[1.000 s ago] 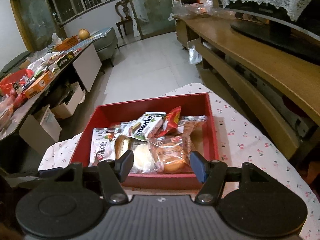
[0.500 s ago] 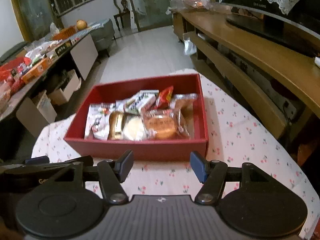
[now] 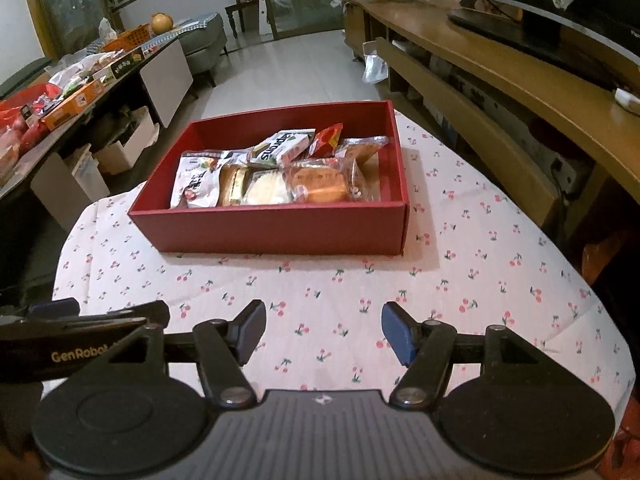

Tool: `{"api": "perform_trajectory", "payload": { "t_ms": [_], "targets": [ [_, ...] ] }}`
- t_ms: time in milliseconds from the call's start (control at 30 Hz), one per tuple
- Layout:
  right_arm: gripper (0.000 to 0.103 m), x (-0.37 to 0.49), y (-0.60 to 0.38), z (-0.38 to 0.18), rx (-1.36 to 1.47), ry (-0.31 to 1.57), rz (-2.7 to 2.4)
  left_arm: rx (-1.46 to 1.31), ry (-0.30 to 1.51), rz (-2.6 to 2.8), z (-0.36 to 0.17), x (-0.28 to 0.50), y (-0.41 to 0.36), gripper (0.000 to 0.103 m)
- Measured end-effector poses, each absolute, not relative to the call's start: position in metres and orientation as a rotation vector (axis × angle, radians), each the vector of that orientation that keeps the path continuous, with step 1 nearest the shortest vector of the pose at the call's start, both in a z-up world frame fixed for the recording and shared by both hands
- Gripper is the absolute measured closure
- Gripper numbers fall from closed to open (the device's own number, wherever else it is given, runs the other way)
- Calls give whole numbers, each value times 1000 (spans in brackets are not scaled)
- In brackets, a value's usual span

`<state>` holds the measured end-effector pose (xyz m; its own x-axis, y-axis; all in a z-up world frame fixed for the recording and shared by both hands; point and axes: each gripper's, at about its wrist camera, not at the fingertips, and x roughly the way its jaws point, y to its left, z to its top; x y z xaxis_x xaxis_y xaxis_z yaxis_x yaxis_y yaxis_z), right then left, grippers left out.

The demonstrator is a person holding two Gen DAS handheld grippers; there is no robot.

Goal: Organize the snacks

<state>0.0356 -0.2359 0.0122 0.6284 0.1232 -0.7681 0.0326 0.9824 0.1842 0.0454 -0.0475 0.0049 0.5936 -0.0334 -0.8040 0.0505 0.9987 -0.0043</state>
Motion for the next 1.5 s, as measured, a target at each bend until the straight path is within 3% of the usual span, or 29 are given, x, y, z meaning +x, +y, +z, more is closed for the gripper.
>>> {"api": "perform_trajectory", "payload": {
  "t_ms": [1500],
  "targets": [
    [26,-35,-221,15,138,895,59,97,948,-91,-1,-21,-41,0]
  ]
}}
